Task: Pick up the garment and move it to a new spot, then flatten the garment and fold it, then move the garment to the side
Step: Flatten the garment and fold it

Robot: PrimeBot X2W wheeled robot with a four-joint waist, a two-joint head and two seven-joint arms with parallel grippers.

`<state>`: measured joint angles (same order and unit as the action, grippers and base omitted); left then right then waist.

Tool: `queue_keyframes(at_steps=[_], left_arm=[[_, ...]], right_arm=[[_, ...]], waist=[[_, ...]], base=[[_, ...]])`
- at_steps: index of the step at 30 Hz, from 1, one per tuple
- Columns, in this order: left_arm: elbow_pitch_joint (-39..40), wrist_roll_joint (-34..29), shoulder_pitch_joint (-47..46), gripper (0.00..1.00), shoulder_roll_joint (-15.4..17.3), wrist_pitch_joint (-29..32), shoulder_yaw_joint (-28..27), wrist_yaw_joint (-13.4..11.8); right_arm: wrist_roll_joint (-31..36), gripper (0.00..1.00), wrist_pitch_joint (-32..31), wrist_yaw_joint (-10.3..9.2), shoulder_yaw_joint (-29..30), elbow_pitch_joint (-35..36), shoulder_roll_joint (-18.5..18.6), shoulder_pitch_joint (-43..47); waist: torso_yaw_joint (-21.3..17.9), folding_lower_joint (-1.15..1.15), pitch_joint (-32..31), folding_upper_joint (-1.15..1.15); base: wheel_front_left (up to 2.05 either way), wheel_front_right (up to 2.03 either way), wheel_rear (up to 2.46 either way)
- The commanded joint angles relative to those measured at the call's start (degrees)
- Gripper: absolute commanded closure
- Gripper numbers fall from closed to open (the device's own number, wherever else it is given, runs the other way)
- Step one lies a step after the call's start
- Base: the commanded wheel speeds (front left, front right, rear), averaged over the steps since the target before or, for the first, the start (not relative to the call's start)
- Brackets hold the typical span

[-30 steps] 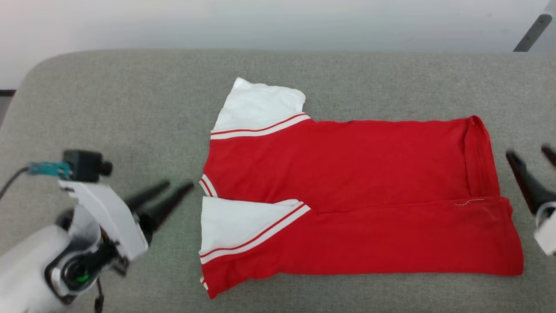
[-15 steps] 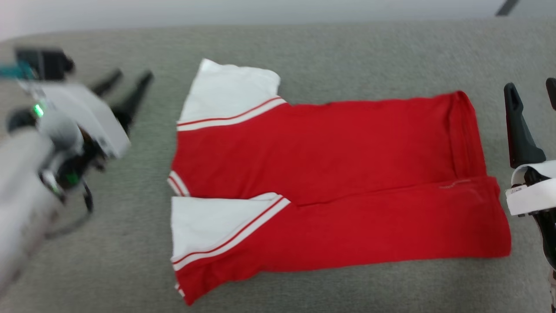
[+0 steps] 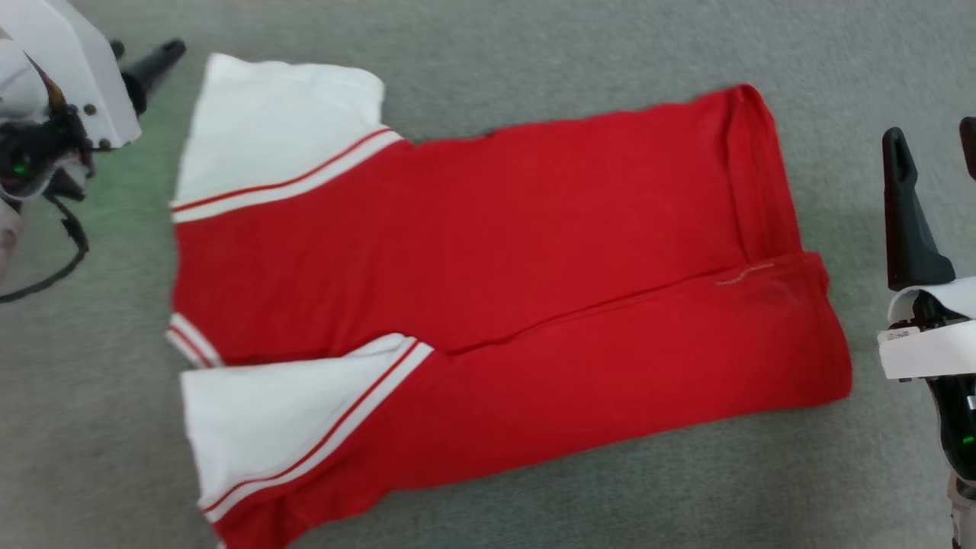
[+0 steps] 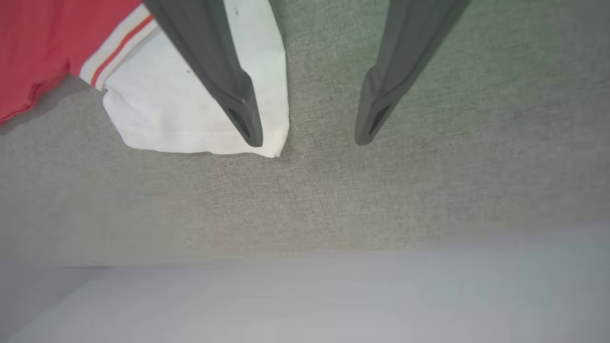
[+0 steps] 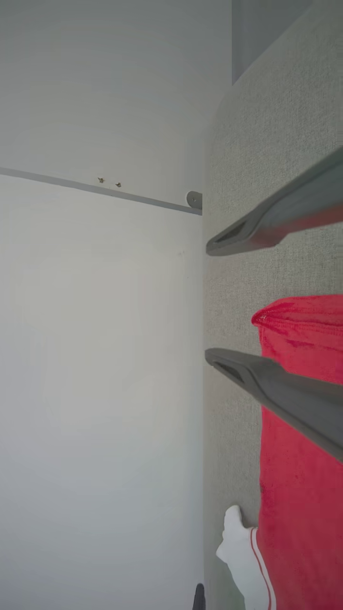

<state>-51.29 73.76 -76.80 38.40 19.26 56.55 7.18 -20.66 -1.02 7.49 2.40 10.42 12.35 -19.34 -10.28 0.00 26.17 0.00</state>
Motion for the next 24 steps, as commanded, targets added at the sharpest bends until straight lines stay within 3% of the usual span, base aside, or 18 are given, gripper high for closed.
queue_keyframes(at_steps=[1, 7, 12, 13, 15, 16, 22, 24], left_arm=[[-0.4, 1.6, -0.9, 0.00, 0.4, 4.1, 0.5, 0.3], [1.0, 5.6, -0.7, 0.00, 1.6, 16.0, 2.3, 0.4], [1.5, 4.9, -0.5, 0.00, 1.3, 18.6, 4.4, 0.3], [1.9, 5.4, -0.4, 0.04, 1.0, 19.0, 4.6, 0.3], [2.7, 5.5, -0.5, 0.86, 0.8, 19.3, 5.0, 0.3], [2.9, 5.8, -0.6, 1.00, 0.6, 19.5, 5.0, 0.3], [3.2, 6.1, -1.5, 1.00, 0.0, 18.7, 5.3, 0.4], [3.3, 6.7, -2.4, 1.00, -0.7, 18.6, 5.3, 0.4]], right_arm=[[-0.3, 0.00, -0.1, -0.01, -0.2, 0.1, -0.1, 0.2], [-0.7, 0.00, -0.4, -0.01, -0.8, 0.0, -0.4, 0.1], [-0.8, 0.00, -0.9, -0.01, -1.5, -0.2, 0.0, -1.0], [-1.1, 0.00, -1.1, -0.01, -2.0, -0.2, 0.1, -1.3], [-1.4, 0.00, -1.9, -0.01, -2.7, -0.4, 0.6, -2.0], [-1.7, 0.00, -2.6, -0.01, -3.3, -0.6, 1.1, -2.7], [-2.6, 0.00, -10.4, -0.01, -8.5, -2.9, 4.1, -8.2], [-3.5, 0.00, -18.7, -0.01, -12.9, -5.4, 7.6, -13.4]], waist=[[-3.5, 0.00, 3.4, 0.00], [-3.9, 0.00, 4.2, 0.00], [-3.7, 0.00, 5.1, 0.00], [-3.7, 0.00, 5.2, 0.00], [-3.6, 0.00, 5.5, 0.00], [-3.5, 0.00, 5.7, 0.00], [-2.6, 0.00, 6.3, 0.00], [-1.9, 0.00, 6.8, 0.00]], base=[[0.00, 0.00, 0.00], [0.00, 0.00, 0.00], [0.00, 0.00, 0.00], [0.00, 0.00, 0.00], [0.00, 0.00, 0.00], [0.00, 0.00, 0.00], [0.00, 0.00, 0.00], [0.00, 0.00, 0.00]])
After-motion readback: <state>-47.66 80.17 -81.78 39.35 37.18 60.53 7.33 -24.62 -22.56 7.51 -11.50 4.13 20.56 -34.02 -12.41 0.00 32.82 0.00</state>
